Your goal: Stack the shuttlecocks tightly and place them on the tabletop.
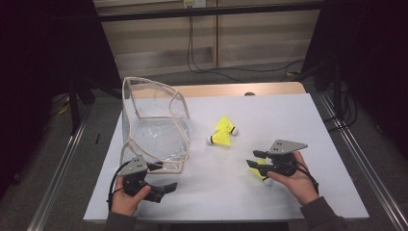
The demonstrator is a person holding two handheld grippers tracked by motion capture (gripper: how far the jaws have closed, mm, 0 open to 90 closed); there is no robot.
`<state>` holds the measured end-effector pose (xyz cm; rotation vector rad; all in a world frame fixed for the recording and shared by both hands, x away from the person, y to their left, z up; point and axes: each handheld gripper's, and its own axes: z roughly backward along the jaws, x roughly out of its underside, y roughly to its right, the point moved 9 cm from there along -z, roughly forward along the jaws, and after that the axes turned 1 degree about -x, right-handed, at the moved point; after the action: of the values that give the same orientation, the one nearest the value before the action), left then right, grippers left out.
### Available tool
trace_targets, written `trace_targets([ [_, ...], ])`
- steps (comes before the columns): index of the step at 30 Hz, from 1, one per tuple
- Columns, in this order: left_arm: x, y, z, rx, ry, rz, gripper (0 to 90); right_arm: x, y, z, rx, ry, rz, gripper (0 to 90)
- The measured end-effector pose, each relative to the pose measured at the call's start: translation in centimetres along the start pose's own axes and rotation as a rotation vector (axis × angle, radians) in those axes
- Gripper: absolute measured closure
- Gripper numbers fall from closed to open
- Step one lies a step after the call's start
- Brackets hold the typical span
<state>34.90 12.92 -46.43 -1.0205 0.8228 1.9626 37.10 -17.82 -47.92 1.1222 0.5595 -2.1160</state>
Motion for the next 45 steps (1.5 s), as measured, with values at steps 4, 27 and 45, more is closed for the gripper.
trace_targets([
  [4, 0.0, 0.0, 0.0, 0.000, 0.000, 0.000, 4.1, 0.7, 0.2, 0.1, 0.001, -0.032, 0.013, 56.9],
  [27, -0.1, -0.1, 0.0, 0.000, 0.009, -0.003, 4.1, -1.7, 2.9, -1.9, 0.080, 0.042, -0.087, 77.3],
  [45, -0.1, -0.1, 0.0, -0.007, 0.008, -0.003, 4.1, -0.2, 2.2, 1.5, 0.066, 0.019, -0.078, 57.2],
])
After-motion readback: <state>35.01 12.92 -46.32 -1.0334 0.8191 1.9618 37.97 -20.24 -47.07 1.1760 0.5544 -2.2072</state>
